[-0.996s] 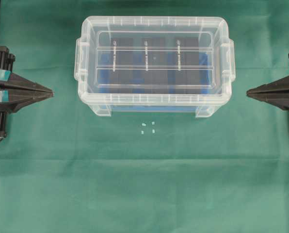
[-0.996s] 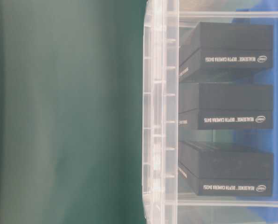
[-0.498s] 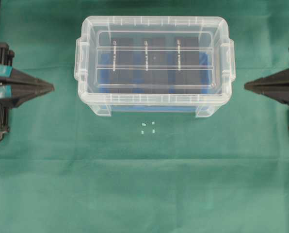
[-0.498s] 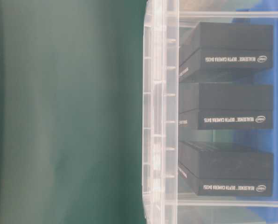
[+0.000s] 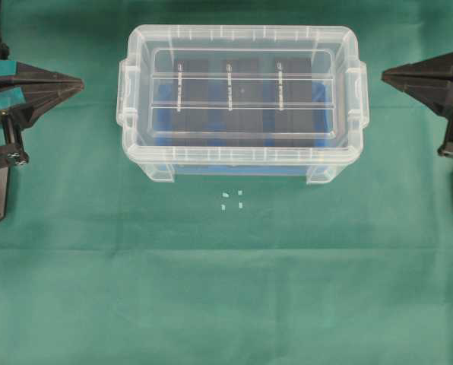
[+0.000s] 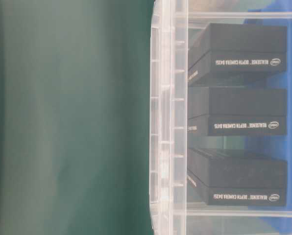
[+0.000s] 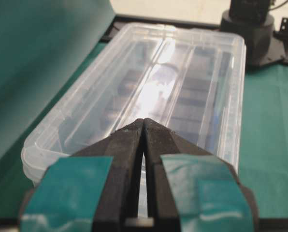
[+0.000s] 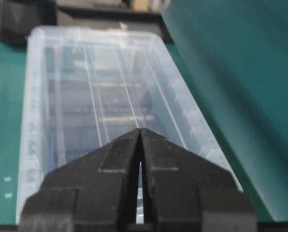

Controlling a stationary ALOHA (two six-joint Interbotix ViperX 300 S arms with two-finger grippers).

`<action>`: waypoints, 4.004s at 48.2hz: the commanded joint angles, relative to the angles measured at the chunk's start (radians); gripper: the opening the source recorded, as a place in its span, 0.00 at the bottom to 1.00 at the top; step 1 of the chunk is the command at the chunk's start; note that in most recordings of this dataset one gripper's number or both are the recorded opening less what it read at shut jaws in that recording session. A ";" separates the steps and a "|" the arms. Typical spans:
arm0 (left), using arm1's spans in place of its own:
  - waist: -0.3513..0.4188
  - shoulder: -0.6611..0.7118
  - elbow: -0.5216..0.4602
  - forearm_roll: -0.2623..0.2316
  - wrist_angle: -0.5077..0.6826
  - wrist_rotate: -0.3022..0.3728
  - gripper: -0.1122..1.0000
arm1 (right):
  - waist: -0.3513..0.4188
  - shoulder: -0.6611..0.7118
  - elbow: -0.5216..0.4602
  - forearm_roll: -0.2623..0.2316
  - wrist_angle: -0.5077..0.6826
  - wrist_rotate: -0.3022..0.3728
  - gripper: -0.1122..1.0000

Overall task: Clamp the lid of the box with both arms, then lift and open it.
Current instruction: 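Raise both grippers from rest beside the clear box, then move both grippers up and over the lid's left and right edges, then lower both grippers onto the lid ends and clamp the lid rim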

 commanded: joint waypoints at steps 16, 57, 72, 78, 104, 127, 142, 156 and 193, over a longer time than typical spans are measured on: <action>0.003 0.005 -0.100 0.000 0.304 -0.043 0.11 | -0.067 0.071 -0.130 -0.002 0.333 0.005 0.10; 0.069 0.265 -0.382 0.005 0.969 -0.087 0.11 | -0.100 0.347 -0.344 -0.048 0.962 0.009 0.10; 0.067 0.268 -0.390 0.005 0.974 -0.087 0.11 | -0.101 0.348 -0.348 -0.049 0.997 0.009 0.10; 0.069 0.272 -0.390 0.005 0.971 -0.087 0.11 | -0.101 0.348 -0.347 -0.049 0.997 0.009 0.10; 0.067 0.400 -0.402 0.005 0.936 -0.066 0.11 | -0.101 0.417 -0.334 -0.049 0.950 0.006 0.10; 0.066 0.414 -0.393 0.006 0.937 -0.028 0.11 | -0.100 0.422 -0.322 -0.049 0.923 -0.008 0.10; 0.063 0.419 -0.396 0.006 0.988 0.141 0.11 | -0.100 0.422 -0.321 -0.071 0.937 -0.126 0.10; 0.069 0.423 -0.400 0.006 1.006 0.158 0.11 | -0.101 0.425 -0.322 -0.072 0.936 -0.163 0.10; 0.077 0.626 -0.543 0.006 1.015 0.192 0.11 | -0.101 0.500 -0.367 -0.067 0.887 -0.163 0.10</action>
